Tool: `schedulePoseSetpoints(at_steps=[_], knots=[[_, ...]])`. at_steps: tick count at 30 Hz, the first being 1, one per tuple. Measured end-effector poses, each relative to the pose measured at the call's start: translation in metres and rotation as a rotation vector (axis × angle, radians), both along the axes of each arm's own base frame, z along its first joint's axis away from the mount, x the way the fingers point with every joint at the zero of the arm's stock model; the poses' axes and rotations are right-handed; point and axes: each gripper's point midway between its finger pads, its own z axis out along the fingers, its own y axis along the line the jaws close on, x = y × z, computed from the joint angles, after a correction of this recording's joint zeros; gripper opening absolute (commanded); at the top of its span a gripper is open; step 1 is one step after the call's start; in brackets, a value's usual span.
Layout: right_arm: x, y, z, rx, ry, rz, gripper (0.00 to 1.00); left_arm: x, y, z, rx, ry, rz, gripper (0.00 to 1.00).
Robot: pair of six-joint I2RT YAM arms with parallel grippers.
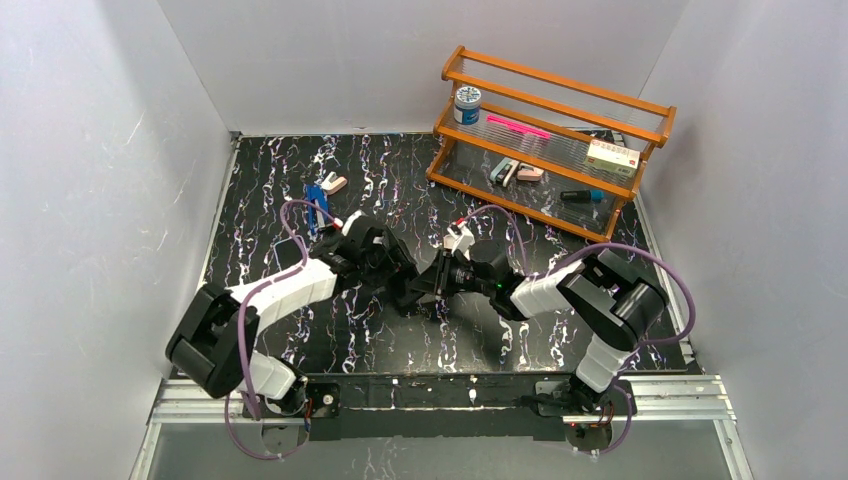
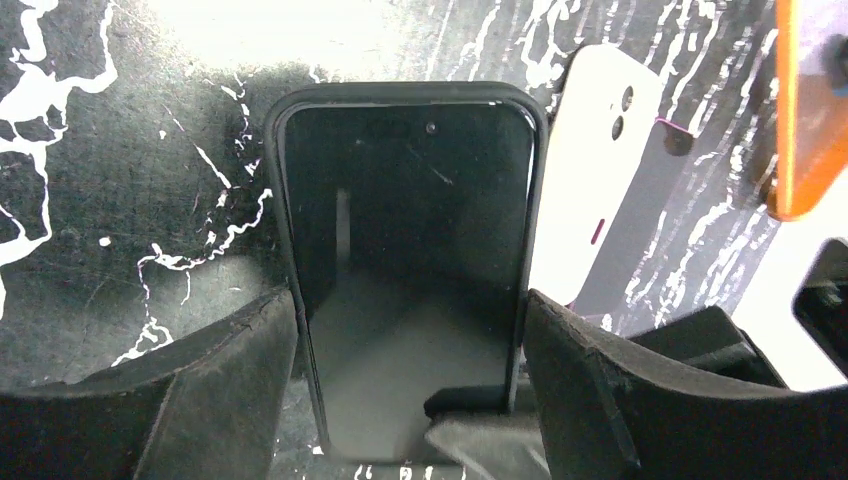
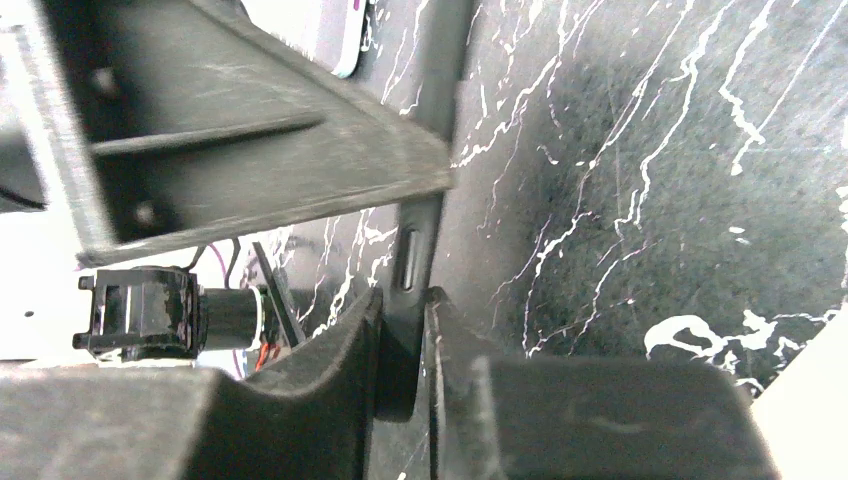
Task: Take the phone out of the phone case
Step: Pick up the phone at the center of the board.
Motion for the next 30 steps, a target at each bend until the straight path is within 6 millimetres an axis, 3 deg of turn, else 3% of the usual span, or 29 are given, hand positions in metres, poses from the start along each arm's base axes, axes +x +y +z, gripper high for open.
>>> schedulePoseSetpoints(at_steps=[3,6,8,13,17,23,30], knots=[[0.001,0.0,0.004,0.018,0.007,-0.001,0.02,0.001,0.005,0.012,-0.027,-0.038,-0.003,0.75],[0.002,-0.001,0.02,0.053,-0.017,0.008,0.01,0.001,0.007,0.028,-0.06,-0.105,-0.024,0.93],[0.001,-0.005,0.032,0.08,-0.024,0.018,0.01,0.004,0.012,0.047,-0.087,-0.183,-0.034,0.98],[0.006,-0.028,0.059,0.135,-0.049,0.0,0.01,0.012,0.024,0.1,-0.149,-0.393,-0.059,0.98],[0.014,-0.048,0.086,0.19,-0.091,-0.004,0.01,0.011,0.026,0.128,-0.192,-0.515,-0.121,0.98],[0.018,-0.076,0.119,0.278,-0.154,-0.002,0.01,0.003,0.01,0.142,-0.299,-0.59,-0.249,0.94],[-0.008,-0.076,0.143,0.35,-0.186,0.137,0.01,-0.007,-0.012,0.162,-0.425,-0.654,-0.368,0.83]])
